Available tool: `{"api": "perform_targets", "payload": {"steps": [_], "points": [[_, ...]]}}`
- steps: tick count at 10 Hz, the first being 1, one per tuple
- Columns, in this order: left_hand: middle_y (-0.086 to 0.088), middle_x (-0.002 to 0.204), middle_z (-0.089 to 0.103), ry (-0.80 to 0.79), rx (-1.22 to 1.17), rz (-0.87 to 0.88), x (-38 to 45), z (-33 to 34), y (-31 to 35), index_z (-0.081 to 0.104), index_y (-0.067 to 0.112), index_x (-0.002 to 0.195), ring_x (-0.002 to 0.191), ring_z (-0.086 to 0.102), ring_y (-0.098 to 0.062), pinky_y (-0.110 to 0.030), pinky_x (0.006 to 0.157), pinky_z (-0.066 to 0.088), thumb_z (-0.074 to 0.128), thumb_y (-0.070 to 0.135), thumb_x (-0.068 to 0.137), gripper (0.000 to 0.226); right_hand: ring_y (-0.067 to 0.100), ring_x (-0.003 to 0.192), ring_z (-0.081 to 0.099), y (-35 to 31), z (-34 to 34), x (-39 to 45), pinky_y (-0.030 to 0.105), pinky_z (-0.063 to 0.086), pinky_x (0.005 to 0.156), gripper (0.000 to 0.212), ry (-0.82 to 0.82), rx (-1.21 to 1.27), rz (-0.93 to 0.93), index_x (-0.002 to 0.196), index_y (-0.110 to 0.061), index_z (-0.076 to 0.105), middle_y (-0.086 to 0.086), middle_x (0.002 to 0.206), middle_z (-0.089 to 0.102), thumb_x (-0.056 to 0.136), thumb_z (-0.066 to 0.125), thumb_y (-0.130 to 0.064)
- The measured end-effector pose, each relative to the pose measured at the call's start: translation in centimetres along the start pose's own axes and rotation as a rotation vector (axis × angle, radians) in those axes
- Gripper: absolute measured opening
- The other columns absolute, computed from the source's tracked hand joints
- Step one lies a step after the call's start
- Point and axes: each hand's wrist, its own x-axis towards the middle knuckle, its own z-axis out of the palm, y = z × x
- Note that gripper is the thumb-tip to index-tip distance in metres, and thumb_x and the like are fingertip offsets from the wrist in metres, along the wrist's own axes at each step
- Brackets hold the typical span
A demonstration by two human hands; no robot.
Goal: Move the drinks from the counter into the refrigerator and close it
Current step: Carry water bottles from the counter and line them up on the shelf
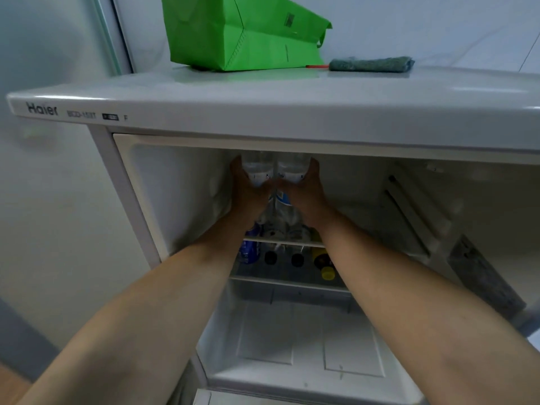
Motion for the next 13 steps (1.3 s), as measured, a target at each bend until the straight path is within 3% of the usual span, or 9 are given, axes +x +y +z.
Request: {"api": "perform_targets", "payload": {"steps": [1,2,3,4,5,6,8,11,13], "points": [[0.0,0.133,0.046,-0.003,-0.011,0.001,1.1,0.4,-0.5,0.031,0.005,0.144,0.117,0.045,-0.003,0.005,0.079,0.039,0.082,0.004,0.075,0.086,-0.01,0.095,0.059,0.3,0.4,1.2,0.007,0.051,0.069,0.09,0.012,-0.02,-0.012,0.141,-0.018,0.034,-0.015,0.112,0.057,0.071,0.089,-0.011],[0.002,0.142,0.043,-0.001,0.052,0.005,1.7,0.6,-0.7,0.028,0.011,0.149,0.123,0.041,0.001,0.004,0.08,0.034,0.082,0.015,0.077,0.09,-0.015,0.087,0.059,0.7,0.4,2.0,0.005,0.05,0.063,0.087,0.014,-0.028,-0.012,0.138,-0.023,0.034,-0.018,0.109,0.056,0.071,0.089,-0.013],[0.013,0.123,0.051,-0.014,0.078,0.025,1.9,0.5,-1.3,0.032,0.007,0.145,0.099,0.051,0.022,0.005,0.071,0.04,0.08,0.011,0.079,0.082,-0.005,0.098,0.063,0.8,0.2,2.0,0.012,0.054,0.075,0.08,0.005,-0.044,-0.043,0.136,-0.017,0.036,-0.007,0.117,0.061,0.074,0.087,-0.011],[-0.005,0.134,0.057,-0.075,0.277,-0.035,1.6,0.0,-1.7,0.043,0.006,0.141,0.121,0.056,-0.01,-0.024,0.093,0.052,0.076,0.022,0.084,0.068,0.002,0.105,0.066,1.4,-0.7,1.4,0.024,0.058,0.083,0.077,-0.009,-0.116,-0.066,0.135,-0.013,0.04,0.001,0.121,0.063,0.075,0.087,-0.022],[-0.012,0.129,0.059,-0.059,0.606,-0.076,0.1,-0.3,-2.7,0.049,0.007,0.135,0.116,0.059,-0.03,-0.04,0.094,0.051,0.064,0.026,0.091,0.051,0.021,0.109,0.064,1.8,-1.7,0.6,0.041,0.058,0.089,0.085,0.025,-0.461,0.003,0.136,-0.018,0.046,0.007,0.128,0.061,0.068,0.08,-0.057],[-0.015,0.119,0.063,-0.054,0.623,-0.044,-1.0,0.3,-3.2,0.055,0.006,0.127,0.105,0.063,-0.031,-0.036,0.086,0.054,0.057,0.023,0.094,0.036,0.021,0.1,0.066,2.5,-1.9,0.1,0.039,0.059,0.082,0.075,0.057,-0.544,0.075,0.13,-0.023,0.05,0.005,0.122,0.064,0.072,0.073,-0.065],[-0.014,0.123,0.061,0.058,0.333,-0.168,-0.9,2.1,-3.6,0.052,0.007,0.128,0.113,0.06,-0.027,-0.036,0.099,0.05,0.056,0.016,0.095,0.034,0.025,0.104,0.064,3.5,-0.7,1.1,0.048,0.06,0.085,0.06,0.022,-0.341,0.163,0.131,-0.02,0.042,0.008,0.123,0.061,0.086,0.072,-0.044],[-0.018,0.143,0.046,-0.052,0.269,-0.299,2.9,2.7,-4.6,0.031,0.008,0.149,0.129,0.048,-0.032,-0.043,0.109,0.041,0.05,0.007,0.098,0.054,0.035,0.118,0.056,3.5,0.5,5.7,0.041,0.053,0.094,0.061,-0.08,-0.38,0.251,0.149,-0.016,0.031,0.017,0.139,0.052,0.096,0.06,-0.014],[-0.018,0.155,0.032,-0.136,0.298,-0.326,3.5,2.9,-5.6,0.019,0.011,0.155,0.138,0.039,-0.034,-0.044,0.113,0.035,0.051,0.006,0.097,0.066,0.035,0.119,0.056,3.1,0.9,7.8,0.051,0.05,0.1,0.066,-0.095,-0.264,0.347,0.151,-0.014,0.032,0.019,0.14,0.05,0.093,0.065,-0.009]]}}
